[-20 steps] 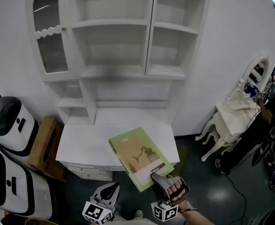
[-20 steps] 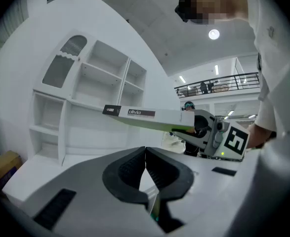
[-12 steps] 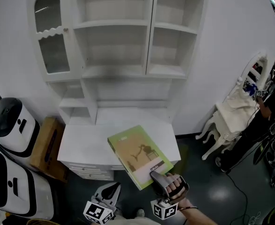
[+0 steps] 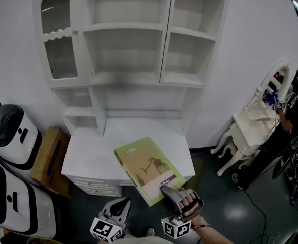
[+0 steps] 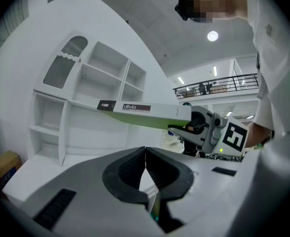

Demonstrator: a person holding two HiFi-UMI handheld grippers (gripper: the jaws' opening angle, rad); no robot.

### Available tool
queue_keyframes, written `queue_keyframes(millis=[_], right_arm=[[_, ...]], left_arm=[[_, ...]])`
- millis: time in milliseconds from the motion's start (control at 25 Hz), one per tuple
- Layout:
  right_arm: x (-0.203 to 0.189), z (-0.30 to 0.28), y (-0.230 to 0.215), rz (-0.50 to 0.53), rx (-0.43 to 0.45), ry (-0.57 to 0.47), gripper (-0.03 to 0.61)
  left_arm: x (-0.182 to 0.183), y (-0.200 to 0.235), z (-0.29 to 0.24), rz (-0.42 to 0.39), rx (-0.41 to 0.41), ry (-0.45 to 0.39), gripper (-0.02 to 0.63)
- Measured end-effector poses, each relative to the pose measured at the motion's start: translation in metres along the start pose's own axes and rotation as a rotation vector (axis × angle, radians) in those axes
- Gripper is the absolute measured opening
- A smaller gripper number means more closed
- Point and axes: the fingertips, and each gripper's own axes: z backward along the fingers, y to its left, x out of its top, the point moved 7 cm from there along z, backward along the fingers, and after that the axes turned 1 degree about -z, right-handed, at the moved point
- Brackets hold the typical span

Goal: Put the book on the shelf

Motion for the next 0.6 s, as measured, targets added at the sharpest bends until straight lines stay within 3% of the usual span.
queue_keyframes(millis=[200,600], right_arm=[[-0.013,-0.003,-0.004,0.065,-0.004,-0.009,0.150],[-0.043,-0.007,-0.007,0.073,0.009,-0.057,0.150]], left_arm=[[-0.001,-0.008,-0.009,-0.006,0.015,0.011,0.011],[0.004,-0.033,-0.033,-0.018,0.064,0.007,0.011]])
